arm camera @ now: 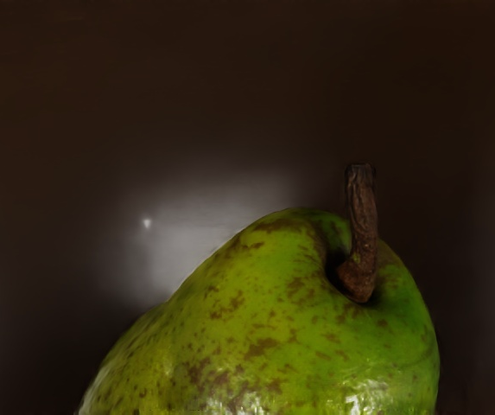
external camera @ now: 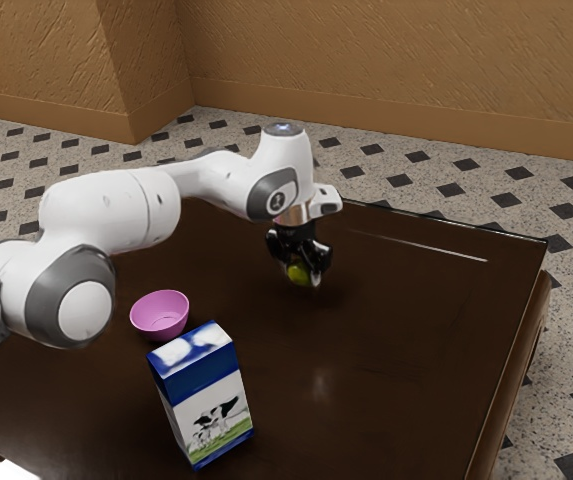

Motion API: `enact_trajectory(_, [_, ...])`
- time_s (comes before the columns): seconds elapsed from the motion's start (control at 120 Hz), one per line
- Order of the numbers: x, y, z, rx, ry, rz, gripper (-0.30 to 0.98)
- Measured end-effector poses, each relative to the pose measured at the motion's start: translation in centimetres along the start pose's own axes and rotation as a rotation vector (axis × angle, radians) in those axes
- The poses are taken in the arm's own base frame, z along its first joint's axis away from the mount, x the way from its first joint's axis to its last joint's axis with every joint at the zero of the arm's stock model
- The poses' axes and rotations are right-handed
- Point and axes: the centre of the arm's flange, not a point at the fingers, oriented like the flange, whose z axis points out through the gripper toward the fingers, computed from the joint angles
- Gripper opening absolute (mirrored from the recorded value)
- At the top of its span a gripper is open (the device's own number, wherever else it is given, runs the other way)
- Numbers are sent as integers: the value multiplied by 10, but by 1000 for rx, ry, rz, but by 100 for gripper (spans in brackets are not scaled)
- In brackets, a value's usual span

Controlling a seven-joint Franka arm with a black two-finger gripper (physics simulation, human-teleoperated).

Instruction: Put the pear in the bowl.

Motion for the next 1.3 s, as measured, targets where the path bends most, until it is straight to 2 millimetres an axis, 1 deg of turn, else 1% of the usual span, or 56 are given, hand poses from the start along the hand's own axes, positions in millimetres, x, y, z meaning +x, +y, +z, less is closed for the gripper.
enact_trajectory(0.058, [3,-1,-29,6,39,1,32])
enact_trajectory(0.1, [2,-4,-44,9,56,0,31])
enact_trajectory(0.133, [1,-13,-54,11,63,-10,30])
enact_trajectory(0.167, [-6,-28,-62,15,56,-26,30])
enact_trajectory(0.225, [-24,-58,-72,27,27,-58,29])
enact_trajectory(0.317, [-59,-90,-76,43,-32,-96,29])
enact_trajectory(0.383, [-94,-117,-76,54,-71,-133,29])
enact_trajectory(0.442, [-121,-140,-83,63,-83,-168,28])
enact_trajectory(0.5, [-144,-156,-89,71,-88,-196,28])
enact_trajectory(0.542, [-160,-163,-93,76,-92,-211,28])
enact_trajectory(0.592, [-174,-171,-92,81,-103,-227,28])
enact_trajectory(0.633, [-181,-176,-89,82,-111,-237,28])
enact_trajectory(0.742, [-190,-179,-80,76,-129,-251,28])
enact_trajectory(0.883, [-192,-178,-62,53,-155,-263,29])
enact_trajectory(0.958, [-191,-177,-55,31,-163,-276,37])
enact_trajectory(1.033, [-191,-176,-54,15,-162,-284,45])
enact_trajectory(1.117, [-190,-176,-54,6,-161,-288,52])
enact_trajectory(1.133, [-190,-176,-57,5,-156,-288,53])
enact_trajectory(1.167, [-189,-175,-69,7,-136,-287,55])
enact_trajectory(1.2, [-185,-172,-84,9,-108,-281,57])
enact_trajectory(1.217, [-180,-168,-94,11,-87,-273,57])
enact_trajectory(1.267, [-161,-145,-130,12,-13,-233,59])
enact_trajectory(1.3, [-156,-125,-154,6,23,-207,60])
